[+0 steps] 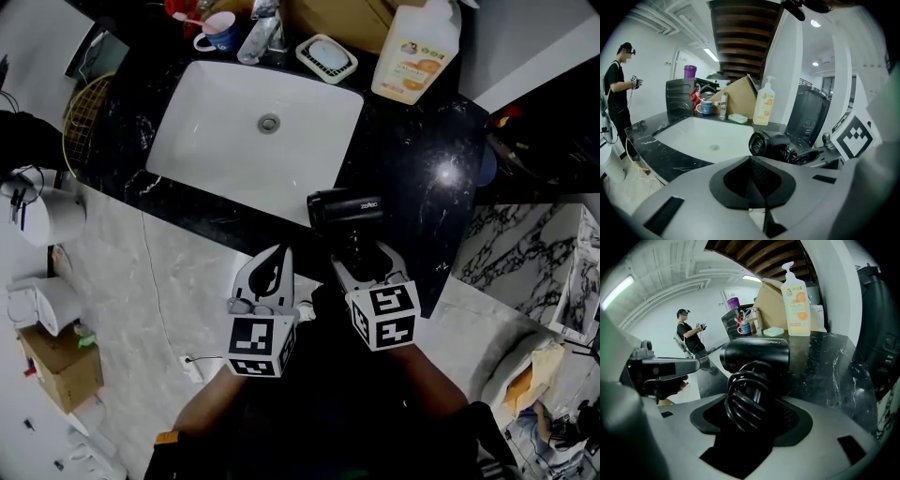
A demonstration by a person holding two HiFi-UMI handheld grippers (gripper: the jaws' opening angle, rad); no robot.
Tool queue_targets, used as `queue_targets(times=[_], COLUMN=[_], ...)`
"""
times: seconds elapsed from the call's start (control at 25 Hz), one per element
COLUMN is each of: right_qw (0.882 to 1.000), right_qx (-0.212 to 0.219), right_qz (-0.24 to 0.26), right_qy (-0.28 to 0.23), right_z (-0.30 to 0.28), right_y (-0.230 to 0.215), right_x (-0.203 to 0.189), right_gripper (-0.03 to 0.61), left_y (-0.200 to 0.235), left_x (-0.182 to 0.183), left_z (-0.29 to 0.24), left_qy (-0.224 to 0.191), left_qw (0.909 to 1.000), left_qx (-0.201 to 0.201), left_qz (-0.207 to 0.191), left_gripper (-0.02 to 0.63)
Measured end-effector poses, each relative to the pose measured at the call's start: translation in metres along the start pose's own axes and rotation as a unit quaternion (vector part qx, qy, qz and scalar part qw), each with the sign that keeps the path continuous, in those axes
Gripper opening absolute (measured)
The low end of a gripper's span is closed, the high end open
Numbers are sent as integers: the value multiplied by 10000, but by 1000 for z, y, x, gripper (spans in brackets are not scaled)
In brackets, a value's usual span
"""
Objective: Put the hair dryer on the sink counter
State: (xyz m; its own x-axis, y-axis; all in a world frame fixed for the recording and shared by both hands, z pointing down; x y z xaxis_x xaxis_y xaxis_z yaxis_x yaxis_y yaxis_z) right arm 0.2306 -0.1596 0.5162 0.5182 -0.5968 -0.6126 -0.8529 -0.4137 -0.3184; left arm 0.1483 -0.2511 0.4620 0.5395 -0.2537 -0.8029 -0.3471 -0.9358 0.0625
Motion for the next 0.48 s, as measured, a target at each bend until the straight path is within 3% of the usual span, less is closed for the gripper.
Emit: queue_targets(times=[0.24,0.48], right_qw=[9994,9995], right_qx=[-216,-146], right_qz=[260,286], right_qy=[57,79], right_z=[-2,-4], right_y=[0,2], right_x=[0,2], right_gripper=[281,281], left_y=[-5,-12], left_x=[13,26], left_z=[-10,-21], left_qy=[35,41], left_qw=[9999,9992], left_qx=[-30,-239], left_qz=[-166,-322], left_gripper=[8,8])
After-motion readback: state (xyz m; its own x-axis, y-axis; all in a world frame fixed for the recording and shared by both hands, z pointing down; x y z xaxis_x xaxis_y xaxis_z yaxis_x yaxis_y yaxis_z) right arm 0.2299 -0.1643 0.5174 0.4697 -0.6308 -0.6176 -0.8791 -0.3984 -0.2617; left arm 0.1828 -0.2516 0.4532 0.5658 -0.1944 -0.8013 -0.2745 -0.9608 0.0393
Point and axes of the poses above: the fingertips, and each gripper's own axes: z backward along the fingers, y to its left, x out of its top, the point moved 2 cm from there along z, backward along the fingers, and after that the axes turned 5 degrees about -z, right-handed, at the moved point
